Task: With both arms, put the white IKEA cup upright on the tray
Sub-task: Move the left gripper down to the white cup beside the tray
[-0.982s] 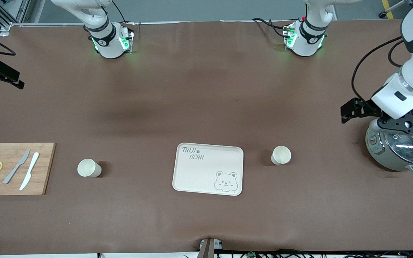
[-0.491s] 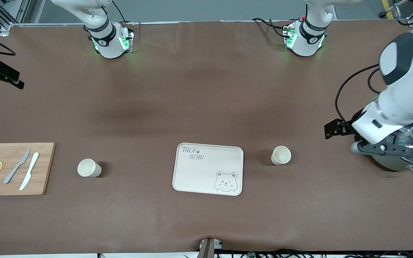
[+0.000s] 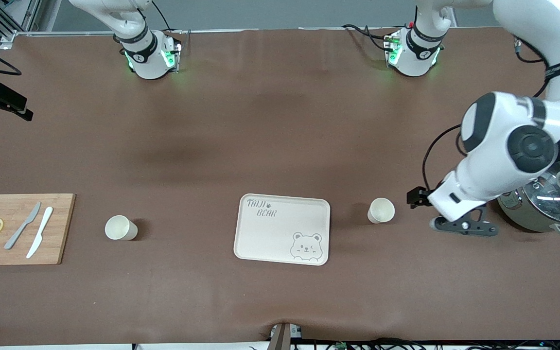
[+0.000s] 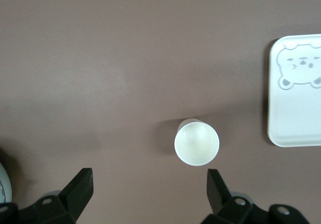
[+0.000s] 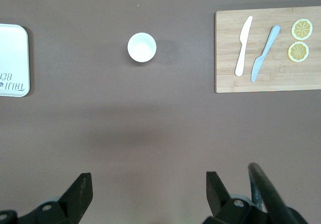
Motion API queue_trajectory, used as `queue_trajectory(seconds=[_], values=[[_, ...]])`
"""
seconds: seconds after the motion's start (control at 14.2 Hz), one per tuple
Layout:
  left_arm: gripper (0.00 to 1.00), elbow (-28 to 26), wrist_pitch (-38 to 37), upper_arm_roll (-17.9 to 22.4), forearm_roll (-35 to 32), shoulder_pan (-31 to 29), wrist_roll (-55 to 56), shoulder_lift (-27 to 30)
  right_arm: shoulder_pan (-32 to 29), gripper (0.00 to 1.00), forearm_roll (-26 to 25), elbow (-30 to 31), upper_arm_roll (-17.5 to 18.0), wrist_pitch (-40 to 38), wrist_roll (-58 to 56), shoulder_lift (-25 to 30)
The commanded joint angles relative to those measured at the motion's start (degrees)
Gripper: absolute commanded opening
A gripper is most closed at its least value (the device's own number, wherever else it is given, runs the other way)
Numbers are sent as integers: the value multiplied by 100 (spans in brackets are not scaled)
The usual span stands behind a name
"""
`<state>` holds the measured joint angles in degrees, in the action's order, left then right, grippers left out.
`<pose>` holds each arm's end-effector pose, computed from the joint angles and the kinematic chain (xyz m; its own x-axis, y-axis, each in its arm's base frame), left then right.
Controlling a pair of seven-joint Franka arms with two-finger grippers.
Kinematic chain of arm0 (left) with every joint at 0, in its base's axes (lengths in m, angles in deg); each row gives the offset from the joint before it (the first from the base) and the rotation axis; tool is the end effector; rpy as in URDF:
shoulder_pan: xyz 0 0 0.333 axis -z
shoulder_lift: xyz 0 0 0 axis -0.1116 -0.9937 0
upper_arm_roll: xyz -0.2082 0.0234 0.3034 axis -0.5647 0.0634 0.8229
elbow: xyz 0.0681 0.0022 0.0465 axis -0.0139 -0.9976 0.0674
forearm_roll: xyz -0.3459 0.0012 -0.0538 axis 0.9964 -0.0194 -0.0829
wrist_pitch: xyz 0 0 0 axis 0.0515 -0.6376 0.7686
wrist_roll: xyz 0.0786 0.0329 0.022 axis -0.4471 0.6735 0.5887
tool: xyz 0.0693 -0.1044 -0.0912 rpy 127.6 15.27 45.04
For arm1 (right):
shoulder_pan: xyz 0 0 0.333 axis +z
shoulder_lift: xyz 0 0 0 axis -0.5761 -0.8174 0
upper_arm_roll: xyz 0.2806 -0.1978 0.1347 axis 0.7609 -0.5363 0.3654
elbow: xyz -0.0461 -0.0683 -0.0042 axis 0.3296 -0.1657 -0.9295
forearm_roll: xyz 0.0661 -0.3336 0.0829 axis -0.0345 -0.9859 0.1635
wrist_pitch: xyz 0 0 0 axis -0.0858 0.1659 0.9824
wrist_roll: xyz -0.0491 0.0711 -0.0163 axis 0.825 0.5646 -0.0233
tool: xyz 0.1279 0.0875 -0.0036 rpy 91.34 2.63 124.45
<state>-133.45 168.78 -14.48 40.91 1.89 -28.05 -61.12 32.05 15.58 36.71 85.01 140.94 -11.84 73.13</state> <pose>0.6560 -0.1592 0.4397 0.9901 -0.1396 0.0113 -0.1392 -0.9897 -0.0327 0.4738 -0.0387 0.6455 0.9997 -0.0198 -0.0143 -0.0201 -0.9995 -0.0255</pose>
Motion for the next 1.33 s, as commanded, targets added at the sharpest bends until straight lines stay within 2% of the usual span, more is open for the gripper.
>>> queue_trajectory(seconds=[0.0,0.14,0.56,1.12,1.26], values=[[100,302,15,20,-267,172,285,-374,-12,100,-54,-109,38,-71,80,-25],[100,250,234,-6,-302,173,364,-410,-12,100,-54,-109,38,-71,89,-25],[100,-593,1024,-24,-302,76,286,-366,-30,100,-63,-109,29,-71,45,-25],[100,-1402,1912,-42,-275,93,295,-366,-13,100,7,-65,46,77,53,-52],[100,-1552,2106,-42,-267,93,295,-366,215,100,25,-91,64,402,105,-392]])
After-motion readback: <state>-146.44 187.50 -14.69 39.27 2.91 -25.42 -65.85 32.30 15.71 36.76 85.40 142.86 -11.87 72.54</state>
